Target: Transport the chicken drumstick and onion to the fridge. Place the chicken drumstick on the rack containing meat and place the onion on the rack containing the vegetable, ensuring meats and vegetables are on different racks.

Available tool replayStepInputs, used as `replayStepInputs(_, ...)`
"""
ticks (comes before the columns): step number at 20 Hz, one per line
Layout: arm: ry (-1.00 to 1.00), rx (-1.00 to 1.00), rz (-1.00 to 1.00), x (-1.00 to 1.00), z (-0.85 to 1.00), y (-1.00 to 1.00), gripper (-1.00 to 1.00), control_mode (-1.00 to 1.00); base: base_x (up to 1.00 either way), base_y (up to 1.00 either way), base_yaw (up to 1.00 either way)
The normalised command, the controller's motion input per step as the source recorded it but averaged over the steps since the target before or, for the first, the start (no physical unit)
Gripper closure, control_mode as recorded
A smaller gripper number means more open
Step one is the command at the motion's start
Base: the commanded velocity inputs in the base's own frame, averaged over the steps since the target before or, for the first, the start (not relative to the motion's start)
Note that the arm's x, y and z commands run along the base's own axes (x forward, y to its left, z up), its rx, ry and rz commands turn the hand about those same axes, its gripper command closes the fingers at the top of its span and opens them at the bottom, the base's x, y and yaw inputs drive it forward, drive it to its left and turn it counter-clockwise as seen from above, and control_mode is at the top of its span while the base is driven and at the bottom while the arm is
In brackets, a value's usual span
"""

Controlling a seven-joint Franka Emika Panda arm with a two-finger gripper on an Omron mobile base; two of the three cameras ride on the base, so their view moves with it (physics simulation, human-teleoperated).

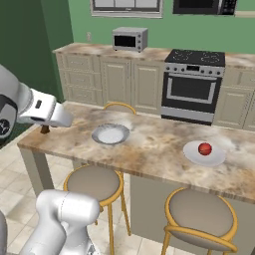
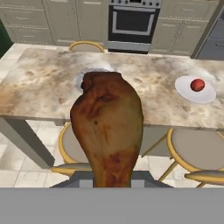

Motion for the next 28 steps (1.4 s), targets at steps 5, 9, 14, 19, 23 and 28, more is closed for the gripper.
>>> replayStepInputs(5,-0.04,0.00,0.00,-0.63,0.16,-0.03,1.00,1.00,-0.17,-0.02,0.00)
replayStepInputs(9,0.00,0.00,0.00,0.00,0.00,0.00,1.00,1.00,-0.99,-0.26,0.00)
replayStepInputs(14,0.00,0.00,0.00,0.00,0.00,0.00,1.00,1.00,-0.87,-0.84,-0.01)
replayStepInputs(19,0.00,0.00,0.00,0.00,0.00,0.00,1.00,1.00,-0.52,-1.00,-0.15)
replayStepInputs(23,0.00,0.00,0.00,0.00,0.00,0.00,1.00,1.00,-0.44,-1.00,-0.26)
replayStepInputs(28,0.00,0.00,0.00,0.00,0.00,0.00,1.00,1.00,-0.21,-1.00,-0.23)
